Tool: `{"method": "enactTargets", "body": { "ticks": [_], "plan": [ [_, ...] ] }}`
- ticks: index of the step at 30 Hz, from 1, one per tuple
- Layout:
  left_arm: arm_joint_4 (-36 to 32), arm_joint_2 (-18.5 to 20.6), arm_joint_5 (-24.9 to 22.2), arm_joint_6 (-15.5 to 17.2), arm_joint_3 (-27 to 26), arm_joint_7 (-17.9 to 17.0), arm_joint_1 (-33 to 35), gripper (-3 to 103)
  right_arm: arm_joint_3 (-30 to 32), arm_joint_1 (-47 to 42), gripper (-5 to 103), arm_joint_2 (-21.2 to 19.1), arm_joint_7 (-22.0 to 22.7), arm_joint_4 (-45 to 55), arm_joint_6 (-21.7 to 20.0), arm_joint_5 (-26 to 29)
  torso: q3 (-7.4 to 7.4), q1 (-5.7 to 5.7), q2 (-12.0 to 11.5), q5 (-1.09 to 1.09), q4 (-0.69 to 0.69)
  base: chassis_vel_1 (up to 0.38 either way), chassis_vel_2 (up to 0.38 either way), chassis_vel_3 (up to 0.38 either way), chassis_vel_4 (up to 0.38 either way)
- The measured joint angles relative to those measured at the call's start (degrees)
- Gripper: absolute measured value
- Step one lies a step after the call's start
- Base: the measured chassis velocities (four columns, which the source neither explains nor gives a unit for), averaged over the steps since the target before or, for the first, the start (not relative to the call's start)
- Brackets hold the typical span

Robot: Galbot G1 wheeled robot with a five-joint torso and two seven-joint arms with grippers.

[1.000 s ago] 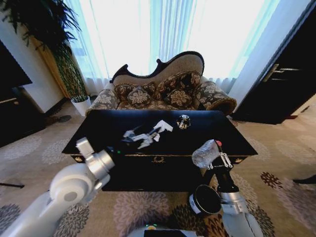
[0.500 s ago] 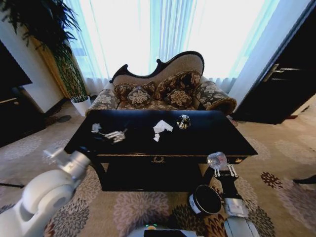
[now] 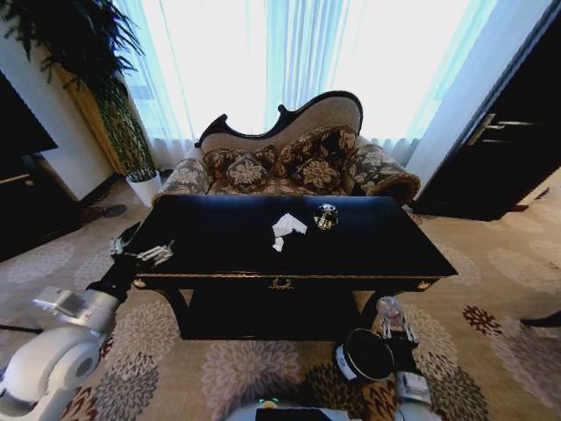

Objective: Move to the front of the table and place the trash on the table into the trash bin.

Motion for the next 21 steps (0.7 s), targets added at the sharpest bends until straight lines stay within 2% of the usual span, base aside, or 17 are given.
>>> {"method": "enactTargets", "body": {
  "ticks": [2,4,11,15,19,21],
  "plan": [
    [0.3,-0.5,-0.2,-0.4,-0.7,0.2,0.9,100,-0.2,0.9,28,-0.4,0.0,-1.5,-0.2,0.3,0.0,0.0,0.0,0.0,0.01,0.0,0.0,0.0,0.0],
    [0.5,-2.5,-0.4,-1.5,-1.7,0.5,3.1,100,-1.2,3.7,28,-1.5,-0.2,-7.4,-1.0,2.2,0.0,0.0,0.0,0.01,0.06,0.0,0.0,0.0,0.0],
    [-1.3,-4.4,0.3,-2.1,-0.3,0.6,3.7,100,-2.8,6.3,28,-2.2,-0.7,-16.1,-1.2,4.7,0.0,0.0,0.0,0.01,-0.01,0.0,0.0,0.0,0.0],
    [-2.9,-5.3,1.0,-2.7,-0.8,0.6,5.1,100,-5.2,9.3,28,-3.1,-1.2,-22.5,-0.4,5.8,0.0,0.0,0.0,0.01,0.03,0.0,0.0,0.0,0.0],
    [-4.9,-5.6,1.5,-2.3,-1.0,0.5,7.3,100,-8.2,13.5,28,-3.9,-2.4,-30.3,-2.3,11.7,0.0,0.0,0.0,0.02,0.03,0.0,0.0,0.0,0.0],
    [-5.1,-5.6,1.7,-2.2,-1.0,0.5,7.6,100,-8.6,14.4,28,-3.9,-2.7,-31.5,-2.8,12.7,0.0,0.0,0.0,0.02,0.03,0.0,0.0,0.0,0.0]
  ]
}}
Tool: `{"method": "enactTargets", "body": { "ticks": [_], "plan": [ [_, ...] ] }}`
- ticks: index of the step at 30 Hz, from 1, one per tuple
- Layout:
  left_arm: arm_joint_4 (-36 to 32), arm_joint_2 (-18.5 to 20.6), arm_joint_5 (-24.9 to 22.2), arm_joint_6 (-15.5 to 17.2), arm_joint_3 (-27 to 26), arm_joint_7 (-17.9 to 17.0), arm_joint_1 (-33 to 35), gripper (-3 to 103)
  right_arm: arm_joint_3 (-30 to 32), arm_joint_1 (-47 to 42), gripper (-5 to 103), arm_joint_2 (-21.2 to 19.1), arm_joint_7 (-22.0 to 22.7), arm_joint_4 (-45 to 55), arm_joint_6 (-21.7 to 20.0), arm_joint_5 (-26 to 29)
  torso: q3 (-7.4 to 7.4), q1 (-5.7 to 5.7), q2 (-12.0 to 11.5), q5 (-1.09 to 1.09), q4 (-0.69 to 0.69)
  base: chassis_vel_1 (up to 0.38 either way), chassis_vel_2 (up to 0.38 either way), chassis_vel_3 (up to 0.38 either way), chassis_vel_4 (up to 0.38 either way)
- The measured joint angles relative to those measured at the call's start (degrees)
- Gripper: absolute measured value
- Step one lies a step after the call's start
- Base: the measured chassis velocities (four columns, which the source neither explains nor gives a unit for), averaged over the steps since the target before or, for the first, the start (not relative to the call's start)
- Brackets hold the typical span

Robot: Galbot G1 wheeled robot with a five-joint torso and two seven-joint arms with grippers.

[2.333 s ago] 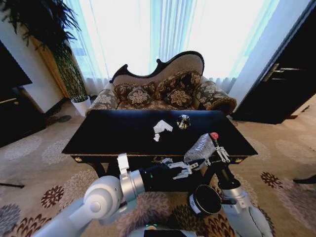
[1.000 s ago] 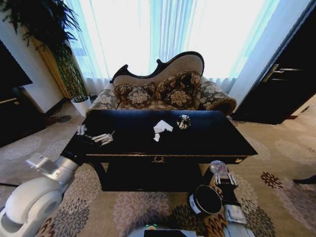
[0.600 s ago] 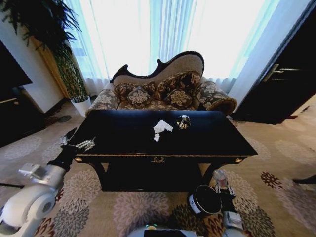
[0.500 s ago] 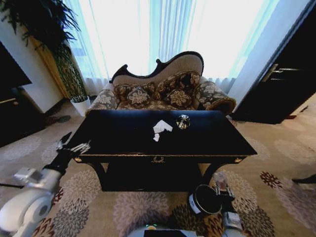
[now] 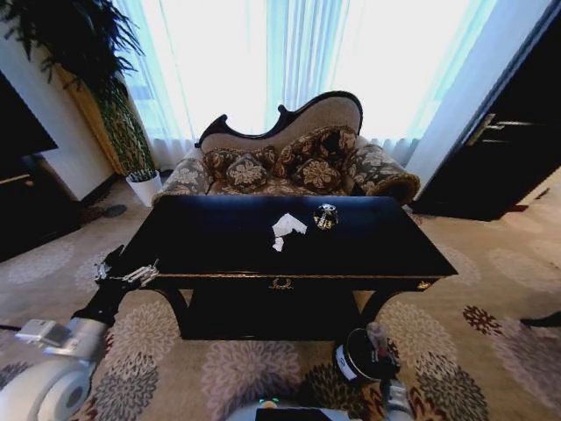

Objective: Move to the front of the table and place the trash on the table into the trash bin.

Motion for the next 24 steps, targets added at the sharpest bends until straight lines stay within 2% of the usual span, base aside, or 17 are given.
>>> {"method": "enactTargets", "body": {
  "ticks": [10,24],
  "plan": [
    [-0.1,-1.1,0.8,-0.5,-0.5,0.1,1.8,100,-1.5,5.6,28,0.3,-1.3,-9.7,0.7,0.1,0.0,0.0,0.0,-0.01,0.0,0.0,0.0,0.0,0.0],
    [-1.4,0.0,0.3,1.6,1.5,-0.5,-0.6,100,-2.3,16.0,28,-0.3,-3.1,-23.7,1.3,6.5,0.0,0.0,0.0,-0.01,0.0,0.0,0.0,0.0,0.0]
  ]
}}
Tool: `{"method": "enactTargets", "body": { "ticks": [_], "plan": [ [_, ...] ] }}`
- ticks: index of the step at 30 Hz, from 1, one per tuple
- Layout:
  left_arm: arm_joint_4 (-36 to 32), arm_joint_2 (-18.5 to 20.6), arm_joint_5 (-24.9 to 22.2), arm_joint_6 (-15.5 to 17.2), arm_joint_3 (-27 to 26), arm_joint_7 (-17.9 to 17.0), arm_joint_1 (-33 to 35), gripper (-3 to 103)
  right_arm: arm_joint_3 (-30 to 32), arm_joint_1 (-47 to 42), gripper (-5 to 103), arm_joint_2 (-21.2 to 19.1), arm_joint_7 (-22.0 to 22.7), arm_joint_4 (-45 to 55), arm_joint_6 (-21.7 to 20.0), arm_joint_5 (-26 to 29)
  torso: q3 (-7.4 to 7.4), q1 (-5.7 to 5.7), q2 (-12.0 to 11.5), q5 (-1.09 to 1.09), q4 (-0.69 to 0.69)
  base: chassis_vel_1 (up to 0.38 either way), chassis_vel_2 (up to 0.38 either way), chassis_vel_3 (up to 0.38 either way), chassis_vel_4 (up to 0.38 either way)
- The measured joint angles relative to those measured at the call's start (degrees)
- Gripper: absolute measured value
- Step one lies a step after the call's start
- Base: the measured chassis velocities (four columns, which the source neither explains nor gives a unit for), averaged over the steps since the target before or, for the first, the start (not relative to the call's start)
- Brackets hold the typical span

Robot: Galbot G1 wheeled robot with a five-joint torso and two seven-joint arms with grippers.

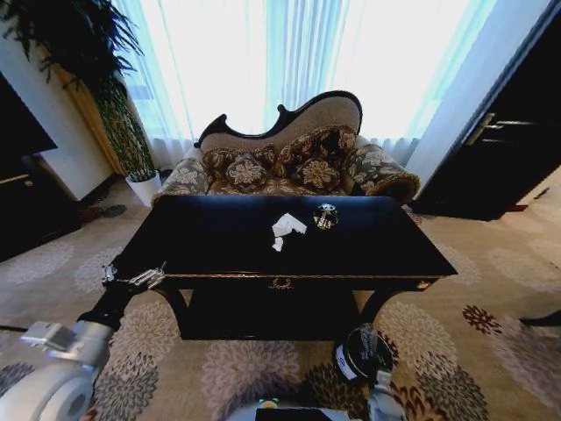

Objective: Move to the front of the table and place the trash on the table into the trash bin.

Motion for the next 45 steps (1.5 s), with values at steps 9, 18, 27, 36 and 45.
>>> {"method": "enactTargets", "body": {
  "ticks": [9,18,27,36,45],
  "plan": [
    [-0.6,0.8,0.5,0.9,1.4,-0.5,-1.5,100,0.4,1.9,28,-0.1,-0.2,-2.2,-1.2,0.1,0.0,0.0,0.0,0.0,-0.01,0.0,0.0,0.0,0.0],
    [-0.1,1.0,0.6,1.5,2.3,-0.8,-3.2,100,0.6,1.3,49,-0.1,0.0,-1.9,-1.7,0.5,0.0,0.0,0.0,-0.01,0.0,0.0,0.0,0.0,0.0],
    [0.0,1.2,-0.1,1.7,1.7,-1.0,-3.1,100,0.6,0.5,83,0.9,0.1,0.1,-1.7,0.0,0.0,0.0,0.0,0.0,0.0,0.0,0.0,0.0,0.0],
    [0.0,1.2,-0.2,1.7,1.7,-1.0,-3.1,100,0.5,-1.0,100,1.1,0.2,2.2,-2.0,1.0,0.0,0.0,0.0,0.0,0.0,0.0,0.0,0.0,0.0],
    [0.0,1.2,-0.2,1.7,1.6,-1.0,-3.0,100,0.3,-6.9,100,1.6,0.7,9.4,-1.5,2.8,0.0,0.0,0.0,0.0,0.0,0.0,0.0,0.0,0.0]
  ]
}}
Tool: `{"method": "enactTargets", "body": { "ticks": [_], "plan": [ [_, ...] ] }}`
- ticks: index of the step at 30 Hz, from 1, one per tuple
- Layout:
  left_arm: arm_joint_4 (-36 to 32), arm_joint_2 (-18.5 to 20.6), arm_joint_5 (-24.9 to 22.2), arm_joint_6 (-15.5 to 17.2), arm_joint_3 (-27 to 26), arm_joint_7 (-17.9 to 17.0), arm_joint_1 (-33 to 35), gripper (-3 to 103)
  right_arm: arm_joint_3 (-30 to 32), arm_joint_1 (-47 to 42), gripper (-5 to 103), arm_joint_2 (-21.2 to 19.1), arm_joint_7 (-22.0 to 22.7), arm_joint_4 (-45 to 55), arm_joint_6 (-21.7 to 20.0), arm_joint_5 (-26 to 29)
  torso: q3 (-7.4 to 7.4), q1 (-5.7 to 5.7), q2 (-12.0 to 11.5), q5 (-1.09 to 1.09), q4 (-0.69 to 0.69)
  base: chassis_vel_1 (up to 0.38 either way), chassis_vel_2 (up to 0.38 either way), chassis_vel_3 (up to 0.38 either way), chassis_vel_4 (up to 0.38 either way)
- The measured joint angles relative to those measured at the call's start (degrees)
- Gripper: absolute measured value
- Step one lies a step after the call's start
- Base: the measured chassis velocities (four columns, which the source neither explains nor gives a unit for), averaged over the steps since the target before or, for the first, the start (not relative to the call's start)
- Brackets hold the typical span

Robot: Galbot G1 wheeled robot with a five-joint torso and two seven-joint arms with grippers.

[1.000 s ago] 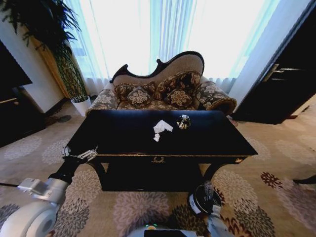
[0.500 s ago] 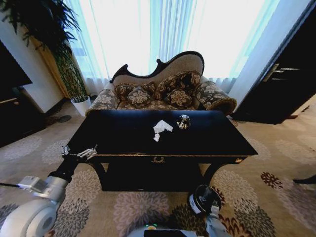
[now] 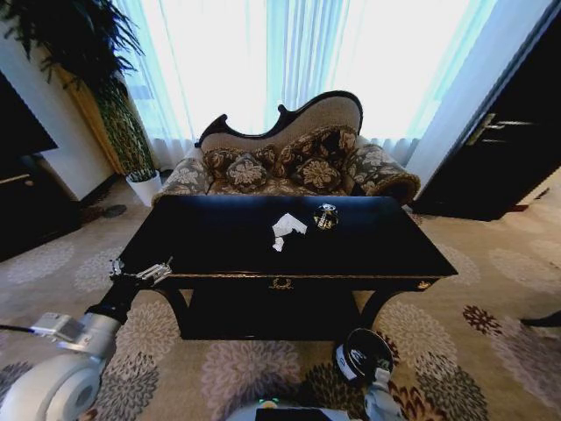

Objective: Move to the front of the table and place the trash on the table into the trash bin.

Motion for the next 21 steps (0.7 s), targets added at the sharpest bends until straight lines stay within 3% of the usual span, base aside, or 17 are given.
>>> {"method": "enactTargets", "body": {
  "ticks": [4,8,14,21],
  "plan": [
    [0.0,0.0,0.0,0.0,0.0,0.0,0.0,100,0.5,-4.6,100,0.6,0.2,4.4,3.1,-2.8,0.0,0.0,0.0,-0.01,0.0,0.0,0.0,0.0,0.0],
    [0.0,0.0,0.0,0.0,0.0,0.0,0.0,100,1.8,-10.1,100,2.4,0.1,13.4,3.1,2.6,0.0,0.0,0.0,0.01,-0.01,0.0,0.0,0.0,0.0],
    [0.0,0.0,0.0,0.0,0.0,0.0,0.0,100,3.9,-20.4,100,4.9,0.1,31.0,3.5,6.0,0.0,0.0,0.0,-0.03,0.01,0.0,0.0,0.0,0.0],
    [0.0,0.0,0.0,0.0,0.0,0.0,0.0,100,6.2,-29.3,100,8.1,0.2,44.4,5.2,8.0,-0.01,-0.01,0.0,0.0,-0.01,0.0,0.0,0.0,0.0]
  ]
}}
